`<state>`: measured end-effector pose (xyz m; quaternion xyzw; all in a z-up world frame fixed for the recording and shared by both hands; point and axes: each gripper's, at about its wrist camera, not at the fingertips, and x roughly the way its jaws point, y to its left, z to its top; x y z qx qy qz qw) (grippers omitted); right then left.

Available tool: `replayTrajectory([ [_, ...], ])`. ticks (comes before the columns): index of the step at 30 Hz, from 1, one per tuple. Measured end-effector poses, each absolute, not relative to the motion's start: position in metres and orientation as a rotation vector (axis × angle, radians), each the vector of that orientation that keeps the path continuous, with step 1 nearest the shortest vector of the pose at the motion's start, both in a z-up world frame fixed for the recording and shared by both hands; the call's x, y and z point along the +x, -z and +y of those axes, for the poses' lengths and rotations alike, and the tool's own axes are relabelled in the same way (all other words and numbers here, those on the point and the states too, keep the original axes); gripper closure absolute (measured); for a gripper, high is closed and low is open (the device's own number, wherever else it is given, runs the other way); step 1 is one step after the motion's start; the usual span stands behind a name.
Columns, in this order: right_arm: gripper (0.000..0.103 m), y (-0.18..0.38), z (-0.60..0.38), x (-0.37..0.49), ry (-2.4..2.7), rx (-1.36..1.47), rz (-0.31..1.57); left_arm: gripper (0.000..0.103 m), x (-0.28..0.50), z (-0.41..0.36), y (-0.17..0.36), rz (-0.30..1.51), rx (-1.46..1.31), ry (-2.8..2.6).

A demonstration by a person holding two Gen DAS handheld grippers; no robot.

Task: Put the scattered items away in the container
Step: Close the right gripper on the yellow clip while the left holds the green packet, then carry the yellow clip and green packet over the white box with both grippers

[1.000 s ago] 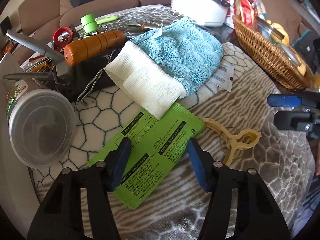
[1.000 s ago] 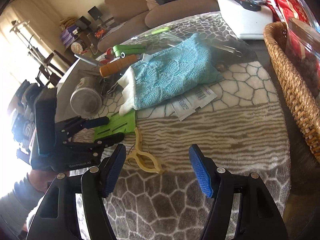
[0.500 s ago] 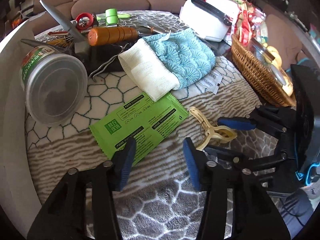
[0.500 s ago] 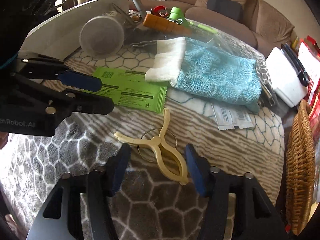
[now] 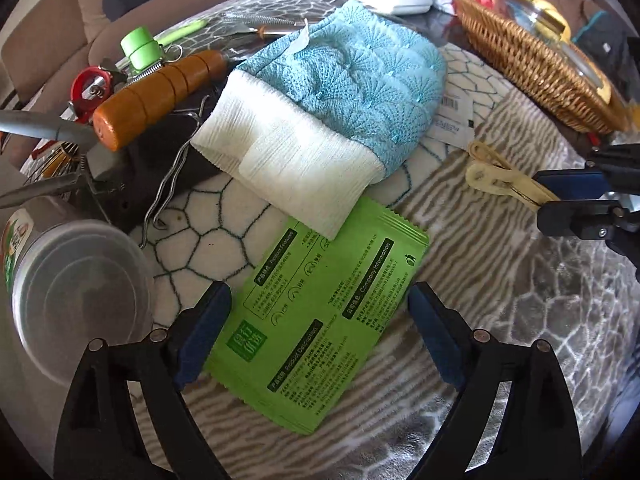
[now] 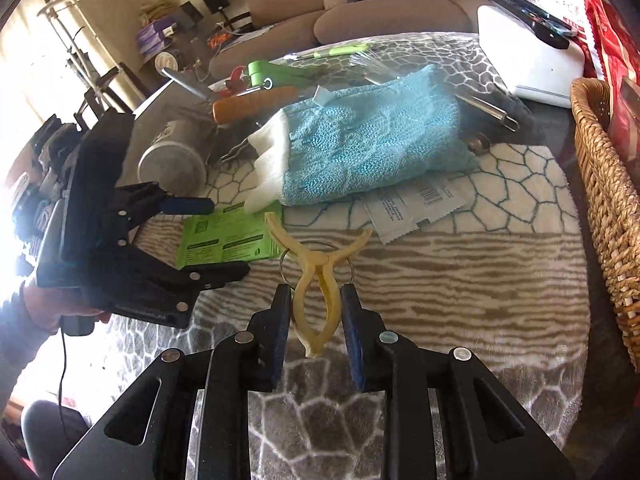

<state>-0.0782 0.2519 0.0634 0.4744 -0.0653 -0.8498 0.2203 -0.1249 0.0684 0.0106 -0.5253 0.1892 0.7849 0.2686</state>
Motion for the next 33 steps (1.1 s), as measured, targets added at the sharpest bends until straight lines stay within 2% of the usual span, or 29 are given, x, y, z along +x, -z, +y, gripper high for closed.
replayTrajectory([
  [3,0.078,-0.067,0.254,-0.077,2.344,1.306,-0.199,0.020,-0.126,0.064,-0.011,0.480,-1.404,-2.099],
  [4,0.078,-0.067,0.254,-0.077,2.338,1.305,-0.208,0.028,-0.125,0.062,-0.012,0.466,-1.393,-2.107],
  [5,0.078,-0.068,0.255,-0.076,2.335,1.302,-0.210,0.043,-0.124,0.059,-0.015,0.441,-1.387,-2.129],
  [6,0.078,-0.069,0.255,-0.075,2.334,1.297,-0.209,0.049,-0.124,0.055,-0.018,0.388,-1.392,-2.158],
  [8,0.078,-0.071,0.253,-0.075,2.323,1.281,-0.221,0.070,-0.121,0.043,-0.025,0.207,-1.403,-2.201],
  [10,0.078,-0.074,0.252,-0.074,2.317,1.265,-0.242,0.077,-0.114,0.031,-0.029,0.018,-1.411,-2.209],
  [14,0.078,-0.078,0.250,-0.072,2.313,1.246,-0.276,0.078,-0.090,0.009,-0.032,-0.256,-1.408,-2.171],
  [16,0.078,-0.081,0.250,-0.069,2.312,1.236,-0.293,0.078,-0.078,0.003,-0.037,-0.287,-1.396,-2.173],
  [21,0.078,-0.085,0.245,-0.064,2.308,1.241,-0.282,0.078,-0.056,0.000,-0.056,-0.249,-1.370,-2.201],
  [27,0.078,-0.095,0.239,-0.053,2.328,1.223,-0.228,0.078,-0.033,0.005,-0.090,-0.081,-1.336,-2.350],
  [33,0.078,-0.106,0.230,-0.042,2.353,1.208,-0.181,0.078,-0.013,0.001,-0.123,-0.052,-1.276,-2.413],
])
